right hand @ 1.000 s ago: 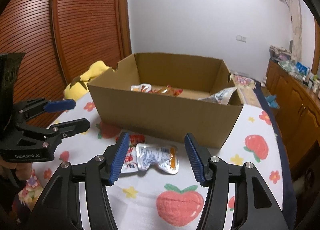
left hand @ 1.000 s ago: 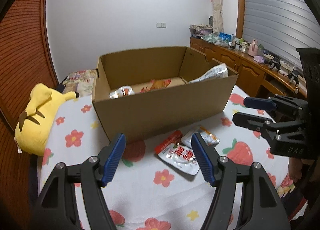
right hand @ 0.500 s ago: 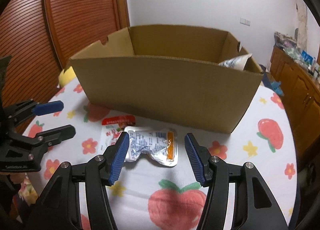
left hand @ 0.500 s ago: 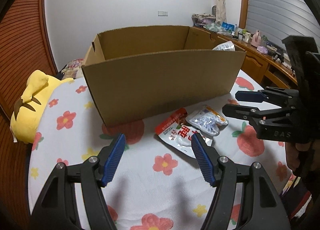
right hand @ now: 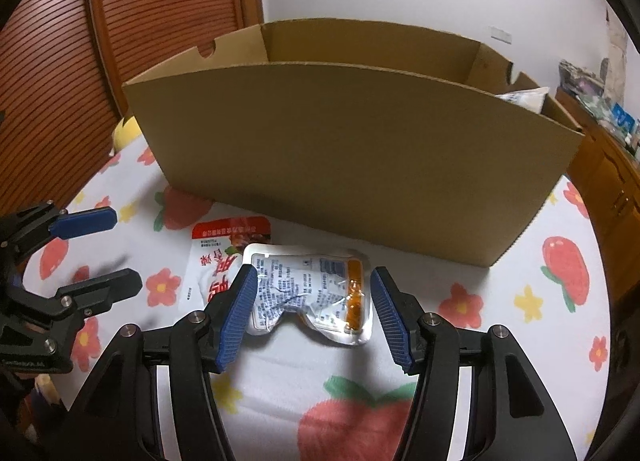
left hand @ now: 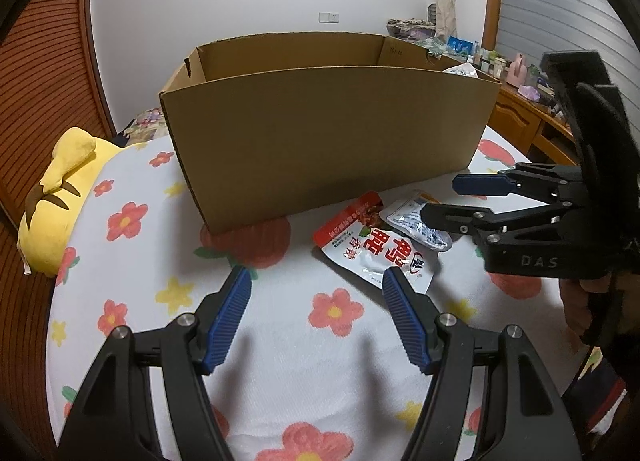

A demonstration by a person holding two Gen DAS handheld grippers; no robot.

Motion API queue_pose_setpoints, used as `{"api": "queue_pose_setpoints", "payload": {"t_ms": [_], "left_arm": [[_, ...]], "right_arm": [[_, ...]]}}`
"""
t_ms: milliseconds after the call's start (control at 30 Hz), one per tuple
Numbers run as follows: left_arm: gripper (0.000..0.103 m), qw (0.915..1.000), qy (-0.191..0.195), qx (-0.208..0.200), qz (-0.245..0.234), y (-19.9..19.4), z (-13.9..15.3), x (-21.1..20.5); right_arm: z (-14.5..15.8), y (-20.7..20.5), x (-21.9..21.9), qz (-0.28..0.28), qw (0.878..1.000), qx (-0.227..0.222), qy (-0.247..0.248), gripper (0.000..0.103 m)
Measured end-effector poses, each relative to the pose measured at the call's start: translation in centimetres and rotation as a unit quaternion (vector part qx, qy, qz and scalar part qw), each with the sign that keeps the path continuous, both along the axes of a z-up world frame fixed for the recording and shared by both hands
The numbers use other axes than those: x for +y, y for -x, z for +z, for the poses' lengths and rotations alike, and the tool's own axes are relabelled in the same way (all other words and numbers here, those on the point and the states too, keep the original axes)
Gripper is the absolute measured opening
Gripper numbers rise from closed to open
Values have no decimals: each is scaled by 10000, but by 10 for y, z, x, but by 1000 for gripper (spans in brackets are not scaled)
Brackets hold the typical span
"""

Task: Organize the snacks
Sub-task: 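Move the left tool toward the red-and-white pouch while the right tool approaches the orange-strip pouch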

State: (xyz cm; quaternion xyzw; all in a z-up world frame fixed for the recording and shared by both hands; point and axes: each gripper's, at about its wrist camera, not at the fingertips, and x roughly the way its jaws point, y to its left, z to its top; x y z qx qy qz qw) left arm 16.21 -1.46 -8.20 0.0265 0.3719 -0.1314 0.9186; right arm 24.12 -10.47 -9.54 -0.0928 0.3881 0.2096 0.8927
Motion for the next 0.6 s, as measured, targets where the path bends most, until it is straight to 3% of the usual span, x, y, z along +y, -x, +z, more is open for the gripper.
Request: {"api": "queue_pose_setpoints", "payload": {"t_ms": [600], "left_arm": [[69, 10000, -9, 52, 34, 2, -7, 3]], "right_arm": [[-18, -16, 6, -58, 9997, 163, 176, 74]]}}
